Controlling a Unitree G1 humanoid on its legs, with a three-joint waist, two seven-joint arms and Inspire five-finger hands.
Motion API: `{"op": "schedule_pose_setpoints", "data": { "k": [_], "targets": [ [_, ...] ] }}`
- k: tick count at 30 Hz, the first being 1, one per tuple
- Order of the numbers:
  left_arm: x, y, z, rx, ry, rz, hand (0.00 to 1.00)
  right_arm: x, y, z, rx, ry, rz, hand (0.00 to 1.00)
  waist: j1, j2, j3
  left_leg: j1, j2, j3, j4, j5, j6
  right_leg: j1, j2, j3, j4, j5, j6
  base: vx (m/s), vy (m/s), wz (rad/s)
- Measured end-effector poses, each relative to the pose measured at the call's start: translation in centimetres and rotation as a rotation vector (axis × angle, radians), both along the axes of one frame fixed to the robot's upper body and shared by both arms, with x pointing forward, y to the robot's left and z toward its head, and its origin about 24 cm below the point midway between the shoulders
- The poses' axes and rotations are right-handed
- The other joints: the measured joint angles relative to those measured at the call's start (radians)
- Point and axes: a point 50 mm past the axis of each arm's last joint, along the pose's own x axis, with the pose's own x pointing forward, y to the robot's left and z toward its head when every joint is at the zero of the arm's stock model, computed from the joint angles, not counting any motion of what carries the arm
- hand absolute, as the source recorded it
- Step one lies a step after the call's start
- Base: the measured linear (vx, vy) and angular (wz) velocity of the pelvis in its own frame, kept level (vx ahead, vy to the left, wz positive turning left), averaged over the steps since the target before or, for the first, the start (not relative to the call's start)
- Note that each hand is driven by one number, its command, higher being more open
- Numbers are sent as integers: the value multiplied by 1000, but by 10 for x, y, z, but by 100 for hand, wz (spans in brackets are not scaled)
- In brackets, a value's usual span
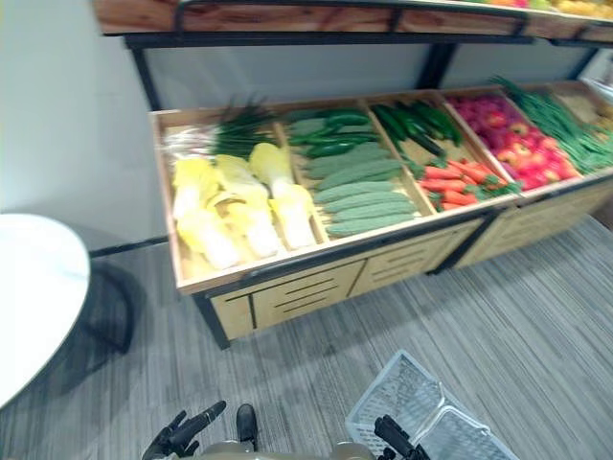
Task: Pick vegetable in the basket
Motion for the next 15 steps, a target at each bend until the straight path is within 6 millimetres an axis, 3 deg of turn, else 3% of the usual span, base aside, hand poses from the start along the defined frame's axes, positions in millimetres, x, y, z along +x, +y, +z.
{"op": "schedule_pose_setpoints", "data": {
  "k": [1, 2, 3, 5, 6, 7, 12, 15],
  "targets": [
    [2, 5, 2, -5, -20, 36, 100, -2, 10, -2, 29, 10, -6, 0, -9, -72, 7, -14, -57, 42, 108, -17, 60, -8, -82, -20, -8, 38, -31, 12, -127, 129],
    [-2, 3, 0, -15, -10, 53, 100, -3, 6, -2, 9, 11, -23, 0, -8, -53, 4, -31, -44, 54, 221, -69, 62, 2, -87, -35, 8, 39, -32, 112, -88, 91],
    [-10, 0, -2, -25, 5, 65, 100, -3, -6, 0, -14, 12, -40, 0, 0, -30, 4, -24, -48, 49, 213, -89, 43, 25, -82, -31, -8, 40, -28, 130, -63, 42],
    [-23, -3, -4, -33, 35, 78, 100, -2, -12, 1, -25, 14, -37, 0, 8, -7, -28, 23, -66, 53, 79, -44, 39, 48, -71, -20, -84, 49, -19, 137, -2, 8],
    [-24, -3, -4, -32, 37, 77, 100, -1, -12, 2, -27, 10, -37, 0, 8, -4, -33, 36, -71, 51, 38, -22, 39, 51, -69, -21, -106, 58, -15, 200, 18, 22],
    [-21, -1, -4, -27, 33, 63, 100, 6, -11, 2, -29, -4, -19, 0, 5, -13, -28, 44, -87, 36, -1, 3, 41, 61, -72, -22, -136, 107, -4, 153, 16, 28],
    [-16, -2, -3, -33, 20, -18, 100, 16, -4, 2, -26, -4, 59, 0, 9, -35, -33, 84, -86, 30, -1, -9, 31, 109, -66, -20, -134, 120, -5, 151, -25, 10],
    [-15, -2, -2, -39, 10, -31, 100, 22, -1, 3, -35, -9, 112, 0, 9, -31, -38, 103, -58, 46, -1, -21, 13, 106, -39, 4, -107, 129, -20, 40, -57, -16]
  ]
}}
